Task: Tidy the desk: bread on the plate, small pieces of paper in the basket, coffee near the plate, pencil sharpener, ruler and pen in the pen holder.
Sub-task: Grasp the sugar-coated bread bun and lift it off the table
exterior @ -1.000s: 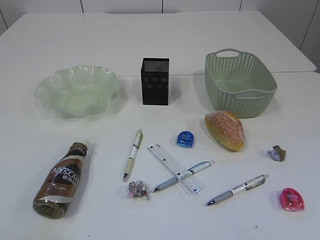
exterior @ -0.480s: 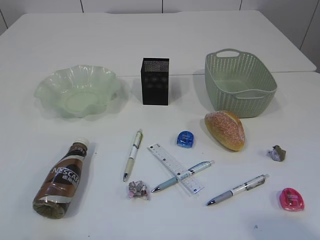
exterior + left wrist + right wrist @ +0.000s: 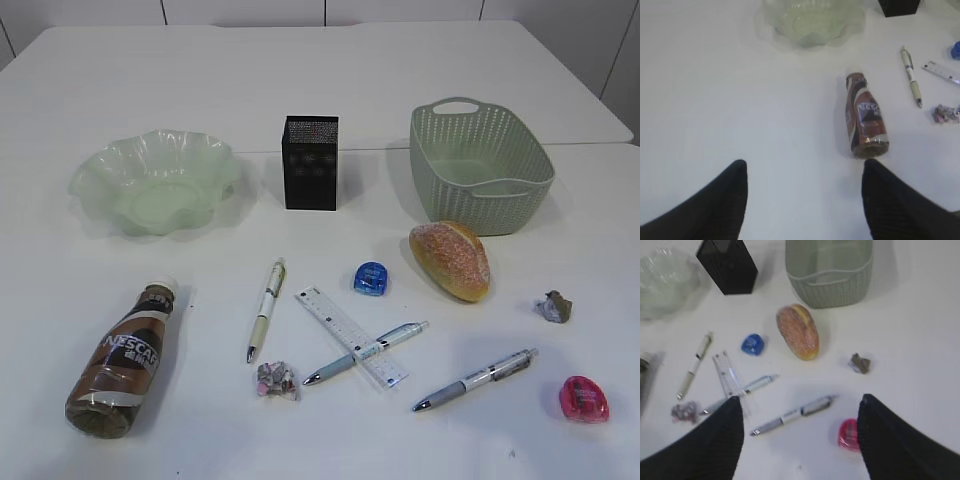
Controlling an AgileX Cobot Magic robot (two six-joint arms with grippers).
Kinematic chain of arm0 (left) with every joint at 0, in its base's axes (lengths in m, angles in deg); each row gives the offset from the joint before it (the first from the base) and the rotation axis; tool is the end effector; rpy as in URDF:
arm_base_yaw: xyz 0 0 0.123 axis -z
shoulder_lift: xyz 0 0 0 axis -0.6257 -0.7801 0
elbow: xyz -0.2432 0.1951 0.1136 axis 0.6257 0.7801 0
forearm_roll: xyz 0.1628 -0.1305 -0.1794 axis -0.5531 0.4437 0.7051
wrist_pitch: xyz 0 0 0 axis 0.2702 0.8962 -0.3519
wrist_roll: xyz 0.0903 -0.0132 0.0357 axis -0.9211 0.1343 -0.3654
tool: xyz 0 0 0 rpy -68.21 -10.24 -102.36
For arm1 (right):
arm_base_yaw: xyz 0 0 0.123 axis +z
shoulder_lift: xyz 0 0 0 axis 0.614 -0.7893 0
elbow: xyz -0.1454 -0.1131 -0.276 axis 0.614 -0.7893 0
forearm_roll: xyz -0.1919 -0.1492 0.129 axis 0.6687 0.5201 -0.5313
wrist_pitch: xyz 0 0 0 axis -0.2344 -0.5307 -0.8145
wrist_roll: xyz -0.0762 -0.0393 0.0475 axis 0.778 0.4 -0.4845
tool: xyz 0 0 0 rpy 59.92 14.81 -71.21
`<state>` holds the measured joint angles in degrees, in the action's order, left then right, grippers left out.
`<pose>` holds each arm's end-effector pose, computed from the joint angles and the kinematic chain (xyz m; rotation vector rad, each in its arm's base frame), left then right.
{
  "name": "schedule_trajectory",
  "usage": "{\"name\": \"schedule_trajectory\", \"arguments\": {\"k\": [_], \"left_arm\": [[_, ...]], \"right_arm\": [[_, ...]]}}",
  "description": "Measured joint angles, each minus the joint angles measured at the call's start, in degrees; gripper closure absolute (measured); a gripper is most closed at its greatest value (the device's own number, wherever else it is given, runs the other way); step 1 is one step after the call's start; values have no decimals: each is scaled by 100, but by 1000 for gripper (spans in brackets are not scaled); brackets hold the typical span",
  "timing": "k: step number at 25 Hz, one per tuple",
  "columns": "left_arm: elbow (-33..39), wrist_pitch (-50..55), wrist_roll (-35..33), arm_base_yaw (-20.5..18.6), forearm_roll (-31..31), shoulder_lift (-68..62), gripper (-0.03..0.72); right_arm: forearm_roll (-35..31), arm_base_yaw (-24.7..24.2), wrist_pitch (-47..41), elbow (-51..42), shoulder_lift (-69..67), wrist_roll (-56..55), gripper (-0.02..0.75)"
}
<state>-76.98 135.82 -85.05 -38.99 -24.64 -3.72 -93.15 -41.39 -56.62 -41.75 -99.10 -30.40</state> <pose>0.0077 -0.0077 0.3480 0.1166 2.1845 -0.0457 0.1025 0.0173 0.3430 0.0408 2.2305 0.2874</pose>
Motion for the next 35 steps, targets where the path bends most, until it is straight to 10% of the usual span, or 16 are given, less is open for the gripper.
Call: {"name": "schedule_trajectory", "arguments": {"k": [9, 35], "left_arm": [[-2009, 313, 0, 0, 70, -1832, 197], [-3175, 823, 90, 0, 350, -4352, 197]], "right_arm": [[-1814, 0, 1254, 9, -577, 148, 186], [-714, 141, -1244, 3011, -4934, 2177, 186]]}}
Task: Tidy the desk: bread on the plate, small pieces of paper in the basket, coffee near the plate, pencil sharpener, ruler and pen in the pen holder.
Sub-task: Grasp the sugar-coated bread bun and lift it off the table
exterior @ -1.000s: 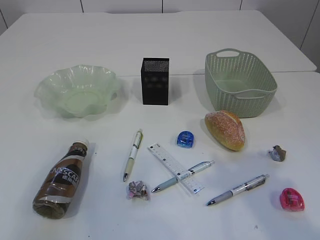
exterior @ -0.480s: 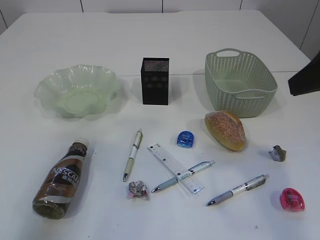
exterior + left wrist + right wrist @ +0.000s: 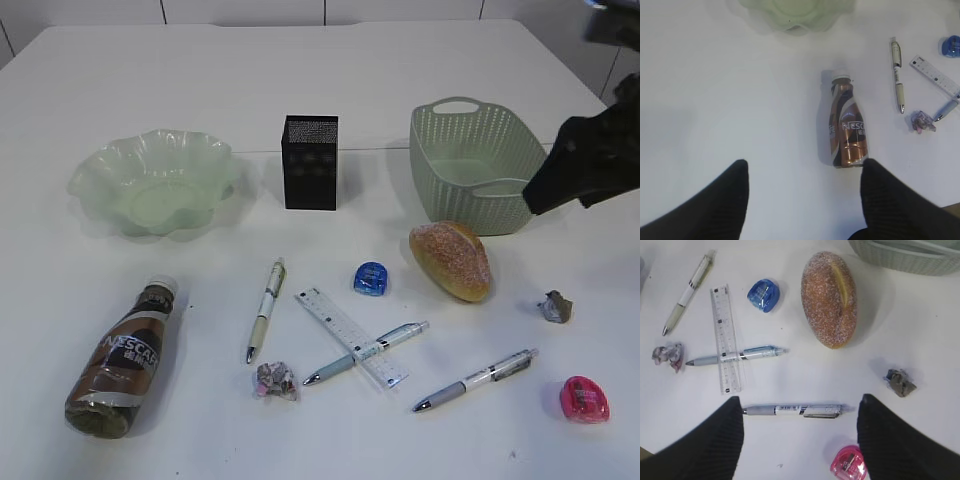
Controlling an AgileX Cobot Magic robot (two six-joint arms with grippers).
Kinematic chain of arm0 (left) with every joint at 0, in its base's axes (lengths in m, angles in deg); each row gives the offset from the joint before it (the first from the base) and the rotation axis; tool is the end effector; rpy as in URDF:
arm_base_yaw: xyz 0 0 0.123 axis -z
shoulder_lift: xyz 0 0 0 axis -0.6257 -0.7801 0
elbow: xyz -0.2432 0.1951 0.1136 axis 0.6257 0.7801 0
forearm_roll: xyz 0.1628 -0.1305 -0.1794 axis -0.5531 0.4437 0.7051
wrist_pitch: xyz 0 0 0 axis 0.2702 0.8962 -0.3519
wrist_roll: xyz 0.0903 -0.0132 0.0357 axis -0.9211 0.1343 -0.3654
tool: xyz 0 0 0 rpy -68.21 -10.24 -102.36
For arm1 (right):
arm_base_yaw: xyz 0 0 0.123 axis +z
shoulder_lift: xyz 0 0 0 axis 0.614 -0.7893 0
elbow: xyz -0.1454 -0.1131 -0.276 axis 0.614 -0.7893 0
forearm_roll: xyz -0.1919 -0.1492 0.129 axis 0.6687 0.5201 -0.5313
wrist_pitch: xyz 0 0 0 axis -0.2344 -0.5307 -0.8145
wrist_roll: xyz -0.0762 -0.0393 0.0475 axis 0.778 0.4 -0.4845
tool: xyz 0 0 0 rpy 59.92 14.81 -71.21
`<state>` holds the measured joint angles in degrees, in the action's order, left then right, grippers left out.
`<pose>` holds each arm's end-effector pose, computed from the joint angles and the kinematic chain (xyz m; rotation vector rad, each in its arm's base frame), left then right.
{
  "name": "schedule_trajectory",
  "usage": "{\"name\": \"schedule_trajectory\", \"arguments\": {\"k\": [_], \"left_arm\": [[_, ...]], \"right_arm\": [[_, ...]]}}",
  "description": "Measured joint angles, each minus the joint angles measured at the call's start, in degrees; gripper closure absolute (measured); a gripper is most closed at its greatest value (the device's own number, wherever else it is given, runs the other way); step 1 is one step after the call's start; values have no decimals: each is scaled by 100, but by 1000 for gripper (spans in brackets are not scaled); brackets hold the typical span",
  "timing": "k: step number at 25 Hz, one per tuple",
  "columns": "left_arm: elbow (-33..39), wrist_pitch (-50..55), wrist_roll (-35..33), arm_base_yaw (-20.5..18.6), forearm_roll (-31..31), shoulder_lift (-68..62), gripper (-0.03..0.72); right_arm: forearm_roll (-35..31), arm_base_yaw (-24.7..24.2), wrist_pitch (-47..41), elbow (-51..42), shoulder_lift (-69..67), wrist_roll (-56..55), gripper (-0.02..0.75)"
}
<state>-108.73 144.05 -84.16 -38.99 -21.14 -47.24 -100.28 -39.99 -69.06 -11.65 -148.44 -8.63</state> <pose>0.1841 -0.0131 0.4469 0.1106 2.5274 -0.1607 0.3189 0.0256 0.3316 -0.4154 2.6531 0.4464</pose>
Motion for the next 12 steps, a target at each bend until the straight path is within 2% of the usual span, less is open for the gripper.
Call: {"name": "schedule_trajectory", "arguments": {"k": [2, 6, 12], "left_arm": [[0, 0, 0, 0, -10, 0, 197], [0, 0, 0, 0, -10, 0, 197], [0, 0, 0, 0, -10, 0, 197]], "right_arm": [[161, 246, 43, 90, -227, 139, 186], [897, 860, 319, 321, -665, 233, 186], [1055, 998, 508, 434, -991, 246, 186]]}}
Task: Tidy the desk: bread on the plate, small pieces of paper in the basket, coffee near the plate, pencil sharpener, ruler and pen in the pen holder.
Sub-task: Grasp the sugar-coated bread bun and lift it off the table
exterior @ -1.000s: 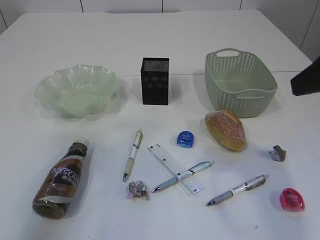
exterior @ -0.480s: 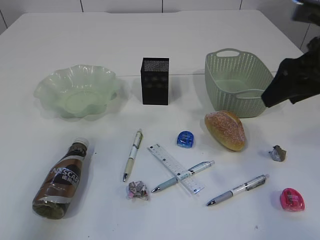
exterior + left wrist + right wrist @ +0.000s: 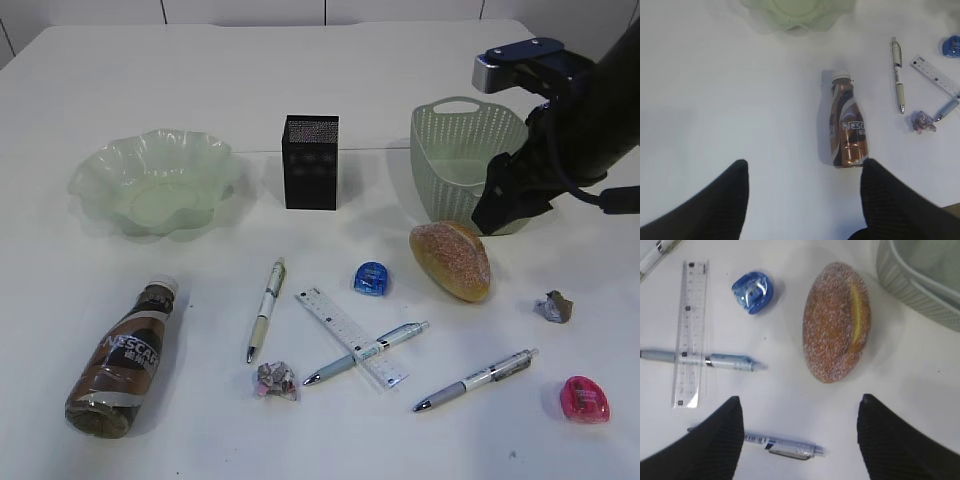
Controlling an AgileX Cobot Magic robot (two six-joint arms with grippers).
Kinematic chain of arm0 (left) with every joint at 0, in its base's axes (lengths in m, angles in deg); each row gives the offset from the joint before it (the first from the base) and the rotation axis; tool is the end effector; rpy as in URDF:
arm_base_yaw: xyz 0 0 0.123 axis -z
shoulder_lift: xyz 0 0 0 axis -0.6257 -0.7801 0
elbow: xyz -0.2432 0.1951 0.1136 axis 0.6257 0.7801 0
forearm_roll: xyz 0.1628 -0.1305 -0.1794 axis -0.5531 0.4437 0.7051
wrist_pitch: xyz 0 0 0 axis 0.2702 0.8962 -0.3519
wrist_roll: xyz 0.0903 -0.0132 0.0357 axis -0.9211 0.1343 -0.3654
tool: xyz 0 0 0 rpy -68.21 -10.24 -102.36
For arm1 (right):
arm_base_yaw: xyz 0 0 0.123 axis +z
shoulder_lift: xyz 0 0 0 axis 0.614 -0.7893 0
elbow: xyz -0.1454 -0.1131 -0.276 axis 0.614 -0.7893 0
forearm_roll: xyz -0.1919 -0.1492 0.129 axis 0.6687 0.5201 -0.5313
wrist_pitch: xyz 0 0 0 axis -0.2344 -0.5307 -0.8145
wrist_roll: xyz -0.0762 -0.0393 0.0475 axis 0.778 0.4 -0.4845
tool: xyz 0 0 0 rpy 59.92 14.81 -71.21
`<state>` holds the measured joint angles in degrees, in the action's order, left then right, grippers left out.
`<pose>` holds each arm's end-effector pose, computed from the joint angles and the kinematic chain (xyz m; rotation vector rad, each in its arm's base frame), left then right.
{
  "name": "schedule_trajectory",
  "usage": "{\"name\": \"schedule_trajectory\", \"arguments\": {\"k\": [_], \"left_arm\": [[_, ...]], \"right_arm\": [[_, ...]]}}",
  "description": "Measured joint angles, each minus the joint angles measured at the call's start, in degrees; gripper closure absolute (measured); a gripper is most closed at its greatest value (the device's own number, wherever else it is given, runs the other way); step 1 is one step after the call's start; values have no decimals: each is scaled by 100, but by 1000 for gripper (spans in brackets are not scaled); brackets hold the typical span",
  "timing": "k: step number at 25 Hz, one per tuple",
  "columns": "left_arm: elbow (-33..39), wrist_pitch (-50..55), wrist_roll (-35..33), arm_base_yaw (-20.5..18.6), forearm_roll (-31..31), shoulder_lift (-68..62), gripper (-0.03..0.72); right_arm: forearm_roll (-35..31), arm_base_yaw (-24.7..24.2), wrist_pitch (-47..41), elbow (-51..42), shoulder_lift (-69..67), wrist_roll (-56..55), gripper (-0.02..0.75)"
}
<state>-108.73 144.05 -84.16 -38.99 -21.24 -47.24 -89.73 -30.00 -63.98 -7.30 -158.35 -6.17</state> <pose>0.1841 -0.0129 0.4469 0.1106 2.5276 -0.1584 0.3615 0.0718 0.2923 -0.7863 2.6614 0.2451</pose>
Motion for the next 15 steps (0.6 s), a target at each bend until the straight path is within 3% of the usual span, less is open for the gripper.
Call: {"name": "schedule_trajectory", "arguments": {"k": [4, 15], "left_arm": [[0, 0, 0, 0, 0, 0, 197], [0, 0, 0, 0, 0, 0, 197]], "right_arm": [[-2, 3, 419, 36, -155, -212, 187], [12, 3, 543, 48, -549, -491, 186]]}}
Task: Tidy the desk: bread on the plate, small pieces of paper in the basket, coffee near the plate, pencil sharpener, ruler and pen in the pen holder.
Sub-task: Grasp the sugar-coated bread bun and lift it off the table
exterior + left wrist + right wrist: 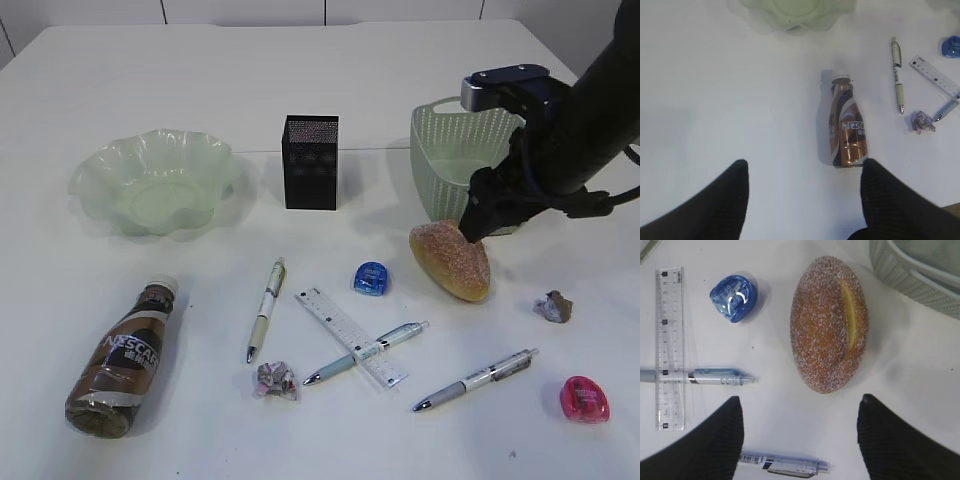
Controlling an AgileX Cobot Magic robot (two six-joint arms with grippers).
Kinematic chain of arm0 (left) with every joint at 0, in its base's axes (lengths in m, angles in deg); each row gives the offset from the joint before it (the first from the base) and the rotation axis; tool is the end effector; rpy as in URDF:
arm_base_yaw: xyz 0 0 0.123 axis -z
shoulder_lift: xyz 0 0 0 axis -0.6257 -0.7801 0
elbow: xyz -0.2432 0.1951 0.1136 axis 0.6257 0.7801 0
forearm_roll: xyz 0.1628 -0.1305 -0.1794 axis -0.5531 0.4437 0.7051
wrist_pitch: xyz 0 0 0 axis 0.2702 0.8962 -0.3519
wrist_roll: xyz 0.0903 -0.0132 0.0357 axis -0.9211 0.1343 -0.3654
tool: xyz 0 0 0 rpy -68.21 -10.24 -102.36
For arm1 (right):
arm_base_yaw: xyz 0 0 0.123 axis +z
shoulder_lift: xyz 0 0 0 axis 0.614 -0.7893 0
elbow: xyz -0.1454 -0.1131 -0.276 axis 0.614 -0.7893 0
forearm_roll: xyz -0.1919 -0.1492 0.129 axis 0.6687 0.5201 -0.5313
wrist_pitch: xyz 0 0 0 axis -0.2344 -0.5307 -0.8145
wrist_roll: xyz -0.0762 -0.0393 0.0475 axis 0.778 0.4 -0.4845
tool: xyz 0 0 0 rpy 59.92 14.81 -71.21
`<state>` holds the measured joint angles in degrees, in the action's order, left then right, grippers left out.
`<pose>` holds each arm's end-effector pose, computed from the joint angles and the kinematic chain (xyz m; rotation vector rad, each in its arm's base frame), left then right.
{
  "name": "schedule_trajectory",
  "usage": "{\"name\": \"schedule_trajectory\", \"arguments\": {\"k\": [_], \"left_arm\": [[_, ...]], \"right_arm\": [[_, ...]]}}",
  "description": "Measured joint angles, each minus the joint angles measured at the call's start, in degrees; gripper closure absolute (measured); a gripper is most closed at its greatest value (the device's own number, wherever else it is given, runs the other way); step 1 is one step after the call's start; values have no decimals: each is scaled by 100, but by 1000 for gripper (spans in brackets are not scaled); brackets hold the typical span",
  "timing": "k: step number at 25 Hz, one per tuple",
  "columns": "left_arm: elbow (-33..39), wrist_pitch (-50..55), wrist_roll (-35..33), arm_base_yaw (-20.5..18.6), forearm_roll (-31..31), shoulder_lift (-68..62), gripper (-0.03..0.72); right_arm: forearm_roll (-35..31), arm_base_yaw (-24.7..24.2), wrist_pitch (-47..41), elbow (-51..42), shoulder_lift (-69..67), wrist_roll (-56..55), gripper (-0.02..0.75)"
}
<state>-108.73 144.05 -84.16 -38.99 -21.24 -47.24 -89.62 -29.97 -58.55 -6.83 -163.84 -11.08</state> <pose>0.1841 -0.0129 0.4469 0.1106 2.5276 -0.1584 0.3863 0.0737 0.2609 -0.6445 2.7025 0.2458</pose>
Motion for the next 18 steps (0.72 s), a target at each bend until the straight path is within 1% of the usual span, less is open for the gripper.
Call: {"name": "schedule_trajectory", "arguments": {"k": [6, 14, 15, 18], "left_arm": [[0, 0, 4, 0, 0, 0, 197], [0, 0, 4, 0, 0, 0, 197], [0, 0, 4, 0, 0, 0, 197], [0, 0, 4, 0, 0, 0, 197]], "right_arm": [[0, 0, 421, 0, 0, -329, 186], [0, 0, 444, 0, -212, -460, 182], [0, 0, 458, 0, -387, -548, 162], [0, 0, 494, 0, -562, -573, 148]]}}
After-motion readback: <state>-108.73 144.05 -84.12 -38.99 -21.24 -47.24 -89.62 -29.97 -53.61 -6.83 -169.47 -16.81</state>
